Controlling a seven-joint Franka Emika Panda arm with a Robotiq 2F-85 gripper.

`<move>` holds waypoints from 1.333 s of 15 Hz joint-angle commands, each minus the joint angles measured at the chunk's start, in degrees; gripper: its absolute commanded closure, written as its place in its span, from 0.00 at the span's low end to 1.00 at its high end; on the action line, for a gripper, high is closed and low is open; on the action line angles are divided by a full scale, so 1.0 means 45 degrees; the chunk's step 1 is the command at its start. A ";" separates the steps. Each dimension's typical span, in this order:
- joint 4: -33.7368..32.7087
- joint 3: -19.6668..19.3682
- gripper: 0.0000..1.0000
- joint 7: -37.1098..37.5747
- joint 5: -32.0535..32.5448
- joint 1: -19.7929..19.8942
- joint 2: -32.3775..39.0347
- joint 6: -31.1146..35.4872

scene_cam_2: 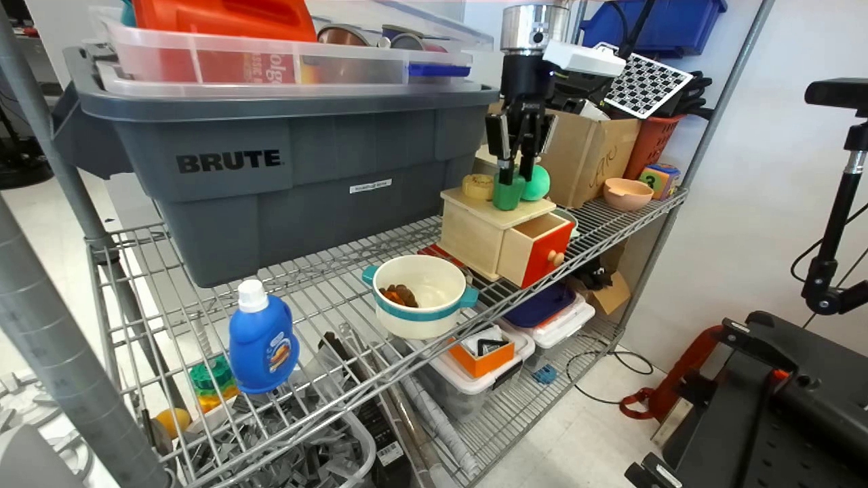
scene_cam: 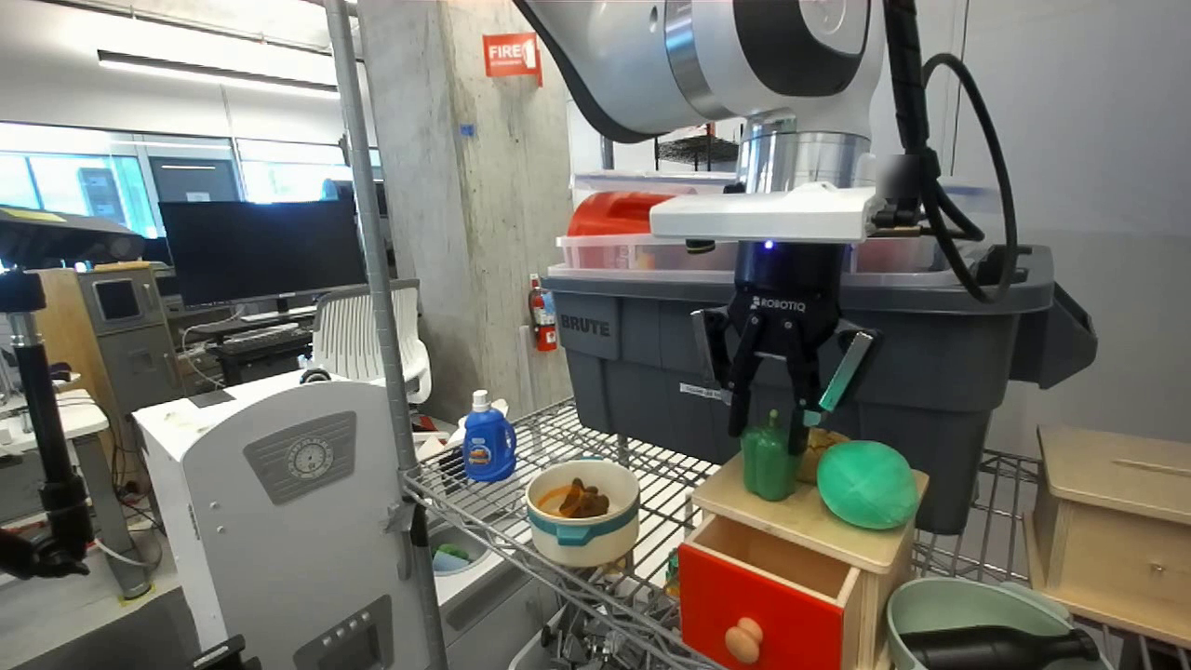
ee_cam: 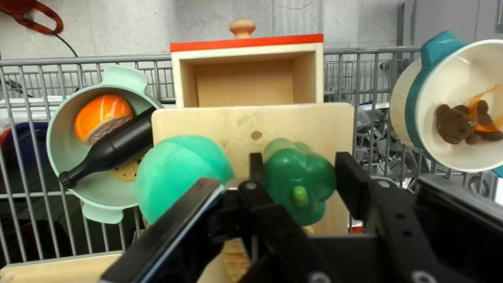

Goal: Pick up the green pepper plush toy and put it in the boy to the left, pick up the light green object and put it in the bowl to the right

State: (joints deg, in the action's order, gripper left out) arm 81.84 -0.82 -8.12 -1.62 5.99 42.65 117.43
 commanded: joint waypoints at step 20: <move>0.3296 -0.0402 0.77 0.1499 0.0909 -0.0600 -0.1858 0.0314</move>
State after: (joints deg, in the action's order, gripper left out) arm 91.34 -2.10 -2.43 2.52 3.05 37.60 117.13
